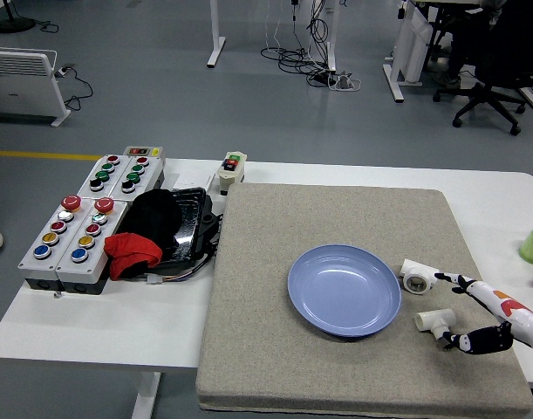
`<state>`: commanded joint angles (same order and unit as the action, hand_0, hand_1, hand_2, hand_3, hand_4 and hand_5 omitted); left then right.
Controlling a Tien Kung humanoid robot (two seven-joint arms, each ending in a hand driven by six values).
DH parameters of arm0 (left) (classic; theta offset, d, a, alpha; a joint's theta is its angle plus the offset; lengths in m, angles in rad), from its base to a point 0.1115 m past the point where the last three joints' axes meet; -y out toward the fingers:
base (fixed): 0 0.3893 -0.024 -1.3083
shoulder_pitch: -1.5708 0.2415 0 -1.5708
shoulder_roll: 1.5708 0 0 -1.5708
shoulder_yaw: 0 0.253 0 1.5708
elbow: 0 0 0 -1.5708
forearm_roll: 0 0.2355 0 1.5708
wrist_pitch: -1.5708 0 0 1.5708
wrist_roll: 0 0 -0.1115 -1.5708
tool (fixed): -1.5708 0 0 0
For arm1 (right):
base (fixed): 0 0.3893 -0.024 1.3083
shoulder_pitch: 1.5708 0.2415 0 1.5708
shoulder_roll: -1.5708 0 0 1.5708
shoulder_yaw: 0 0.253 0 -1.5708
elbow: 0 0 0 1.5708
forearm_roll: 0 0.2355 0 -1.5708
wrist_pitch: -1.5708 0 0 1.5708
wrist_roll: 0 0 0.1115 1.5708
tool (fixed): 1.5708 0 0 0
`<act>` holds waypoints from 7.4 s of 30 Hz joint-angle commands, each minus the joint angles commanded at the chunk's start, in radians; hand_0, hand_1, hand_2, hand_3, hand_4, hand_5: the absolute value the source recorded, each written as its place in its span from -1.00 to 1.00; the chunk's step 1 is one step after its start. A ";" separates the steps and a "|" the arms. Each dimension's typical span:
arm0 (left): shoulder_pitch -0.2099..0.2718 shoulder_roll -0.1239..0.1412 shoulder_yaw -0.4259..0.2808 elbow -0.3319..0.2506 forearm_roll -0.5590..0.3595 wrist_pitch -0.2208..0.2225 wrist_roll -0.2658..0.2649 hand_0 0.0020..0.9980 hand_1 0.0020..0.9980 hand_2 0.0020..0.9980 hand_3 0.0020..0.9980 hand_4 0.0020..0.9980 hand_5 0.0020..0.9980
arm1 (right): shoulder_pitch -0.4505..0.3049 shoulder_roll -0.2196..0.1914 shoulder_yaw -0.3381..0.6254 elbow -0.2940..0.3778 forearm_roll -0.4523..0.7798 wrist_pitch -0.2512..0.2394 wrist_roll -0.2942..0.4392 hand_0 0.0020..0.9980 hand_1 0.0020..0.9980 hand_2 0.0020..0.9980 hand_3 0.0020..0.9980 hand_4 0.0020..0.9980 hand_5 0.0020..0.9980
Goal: Pick pipe place plate twice
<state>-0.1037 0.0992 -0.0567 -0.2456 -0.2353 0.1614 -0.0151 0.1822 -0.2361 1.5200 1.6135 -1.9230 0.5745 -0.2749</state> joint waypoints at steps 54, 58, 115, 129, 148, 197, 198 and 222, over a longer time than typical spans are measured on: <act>0.007 -0.003 -0.041 0.000 0.065 0.006 0.023 0.25 0.17 0.20 0.23 -0.40 1.00 | 0.070 0.003 -0.095 -0.187 -0.268 -0.034 0.166 0.92 0.80 0.93 0.68 0.29 -0.94; 0.005 -0.003 -0.038 0.000 0.060 0.006 0.022 0.25 0.17 0.20 0.23 -0.40 1.00 | 0.074 0.003 -0.090 -0.190 -0.268 -0.027 0.165 0.92 0.80 0.93 0.68 0.29 -0.94; 0.006 -0.009 0.036 0.003 -0.080 0.012 -0.014 0.25 0.17 0.20 0.22 -0.40 1.00 | 0.290 0.059 -0.231 -0.175 -0.114 -0.086 0.133 0.54 0.22 0.20 0.37 -0.03 -0.85; 0.015 -0.009 0.054 0.000 -0.106 0.026 -0.030 0.25 0.16 0.20 0.21 -0.40 1.00 | 0.413 0.114 -0.374 -0.386 -0.265 -0.093 0.148 0.82 0.62 0.64 0.52 -0.02 -0.83; 0.024 -0.006 0.031 0.000 -0.074 0.024 -0.015 0.25 0.16 0.19 0.21 -0.41 1.00 | 0.386 0.104 -0.346 -0.408 -0.316 -0.193 0.236 1.00 0.98 1.00 0.97 0.58 -0.60; 0.007 -0.010 0.018 0.001 -0.059 0.022 -0.010 0.25 0.15 0.19 0.19 -0.42 1.00 | 0.518 0.156 -0.155 -0.818 -0.346 -0.171 0.256 0.89 0.78 0.91 0.71 0.42 -0.66; 0.007 -0.010 0.018 0.001 -0.059 0.022 -0.010 0.25 0.16 0.19 0.19 -0.42 1.00 | 0.519 0.157 -0.155 -0.821 -0.346 -0.170 0.256 0.75 0.64 0.74 0.67 0.41 -0.68; 0.015 -0.007 0.021 0.000 -0.060 0.021 -0.012 0.25 0.16 0.19 0.19 -0.43 1.00 | 0.499 0.147 -0.118 -0.826 -0.346 -0.223 0.261 -0.20 0.01 0.18 0.40 0.23 -0.76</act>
<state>-0.0889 0.0923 -0.0358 -0.2456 -0.2953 0.1822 -0.0270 0.6807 -0.0890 1.4021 0.7871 -2.2689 0.3520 -0.0138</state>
